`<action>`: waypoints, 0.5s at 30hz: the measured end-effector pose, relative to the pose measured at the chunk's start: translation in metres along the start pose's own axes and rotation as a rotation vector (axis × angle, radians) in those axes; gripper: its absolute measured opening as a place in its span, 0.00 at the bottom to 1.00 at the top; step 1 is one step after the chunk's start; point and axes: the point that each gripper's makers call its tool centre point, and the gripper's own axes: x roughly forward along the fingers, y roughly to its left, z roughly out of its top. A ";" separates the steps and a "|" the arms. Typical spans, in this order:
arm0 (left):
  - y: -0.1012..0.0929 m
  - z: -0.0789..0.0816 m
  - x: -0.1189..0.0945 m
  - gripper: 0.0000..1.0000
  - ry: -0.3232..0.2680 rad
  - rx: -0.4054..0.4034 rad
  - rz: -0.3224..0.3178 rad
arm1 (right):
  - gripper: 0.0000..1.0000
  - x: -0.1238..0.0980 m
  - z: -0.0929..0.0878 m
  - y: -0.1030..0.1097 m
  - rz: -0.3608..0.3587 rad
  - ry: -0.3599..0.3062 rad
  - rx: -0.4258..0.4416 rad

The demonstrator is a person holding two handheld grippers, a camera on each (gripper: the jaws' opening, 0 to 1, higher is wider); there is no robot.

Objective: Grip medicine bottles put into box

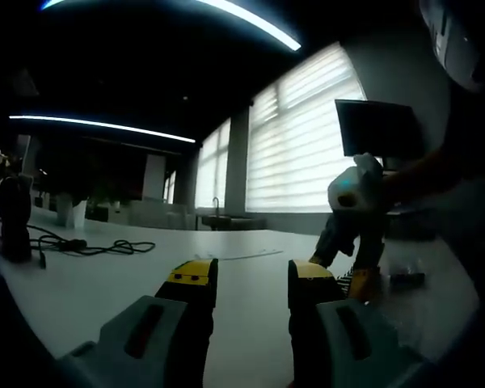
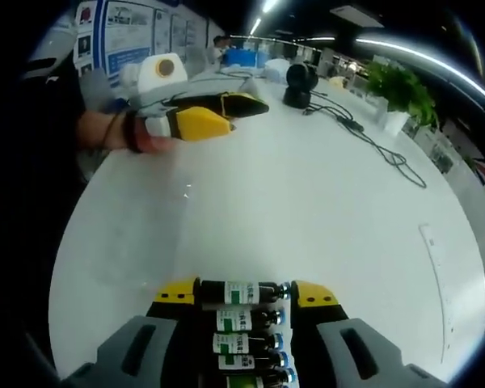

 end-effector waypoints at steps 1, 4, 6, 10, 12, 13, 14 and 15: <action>0.000 0.000 0.000 0.27 0.002 0.001 0.000 | 0.39 -0.001 0.000 0.001 0.001 0.000 0.002; 0.000 -0.001 0.000 0.27 0.006 0.006 0.001 | 0.39 -0.002 -0.002 0.002 -0.002 0.005 -0.008; 0.000 -0.001 0.000 0.27 0.007 0.010 0.003 | 0.39 0.002 -0.002 0.002 -0.002 0.007 -0.012; 0.002 -0.001 -0.001 0.27 0.010 0.013 0.006 | 0.34 0.007 -0.001 0.003 -0.001 0.009 -0.029; 0.002 -0.002 -0.001 0.27 0.011 0.015 0.007 | 0.10 0.006 0.004 -0.008 -0.055 0.008 -0.064; 0.002 -0.002 -0.001 0.27 0.011 0.015 0.006 | 0.07 0.005 0.001 -0.013 -0.080 0.029 -0.099; 0.002 -0.002 -0.001 0.27 0.011 0.015 0.006 | 0.09 0.008 -0.002 -0.013 -0.067 0.026 -0.085; 0.002 -0.001 -0.001 0.27 0.011 0.014 0.005 | 0.16 0.008 -0.004 -0.008 -0.031 0.033 -0.055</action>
